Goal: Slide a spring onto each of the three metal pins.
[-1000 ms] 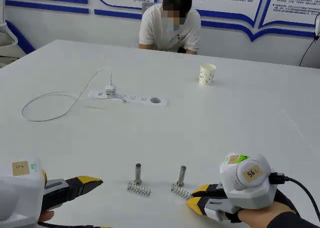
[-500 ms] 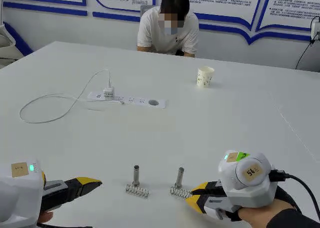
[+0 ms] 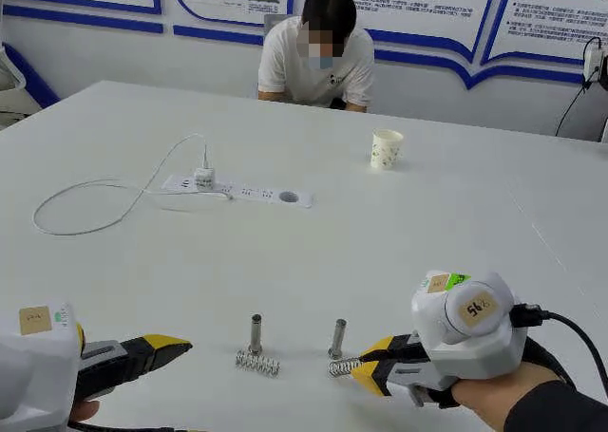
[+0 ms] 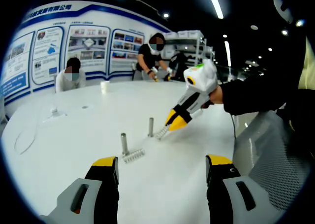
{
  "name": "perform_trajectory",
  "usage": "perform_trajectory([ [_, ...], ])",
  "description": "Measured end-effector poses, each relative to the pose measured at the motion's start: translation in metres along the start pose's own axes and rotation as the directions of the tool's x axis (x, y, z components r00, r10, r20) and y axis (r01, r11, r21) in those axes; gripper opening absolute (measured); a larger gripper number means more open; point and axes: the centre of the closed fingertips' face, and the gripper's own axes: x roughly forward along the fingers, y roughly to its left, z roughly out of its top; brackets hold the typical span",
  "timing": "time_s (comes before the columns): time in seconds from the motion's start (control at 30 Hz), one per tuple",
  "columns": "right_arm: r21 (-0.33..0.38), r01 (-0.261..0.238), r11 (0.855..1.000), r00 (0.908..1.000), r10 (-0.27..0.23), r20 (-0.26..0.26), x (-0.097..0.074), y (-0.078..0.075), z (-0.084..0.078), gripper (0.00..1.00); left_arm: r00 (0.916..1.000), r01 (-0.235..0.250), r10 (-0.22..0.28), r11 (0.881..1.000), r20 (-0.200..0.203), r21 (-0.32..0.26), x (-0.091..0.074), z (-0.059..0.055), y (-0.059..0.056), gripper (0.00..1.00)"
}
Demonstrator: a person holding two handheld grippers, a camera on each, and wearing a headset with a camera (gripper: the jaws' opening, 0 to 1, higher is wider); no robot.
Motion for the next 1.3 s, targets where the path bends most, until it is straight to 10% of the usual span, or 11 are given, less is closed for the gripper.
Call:
perform_trajectory([
  [1.3, 0.013, -0.065, 0.998, 0.9917, 0.066, -0.110, -0.038, -0.002, 0.030, 0.12, 0.9999, 0.004, -0.004, 1.000, 0.014, 0.003, 0.001, 0.002, 0.001, 0.73],
])
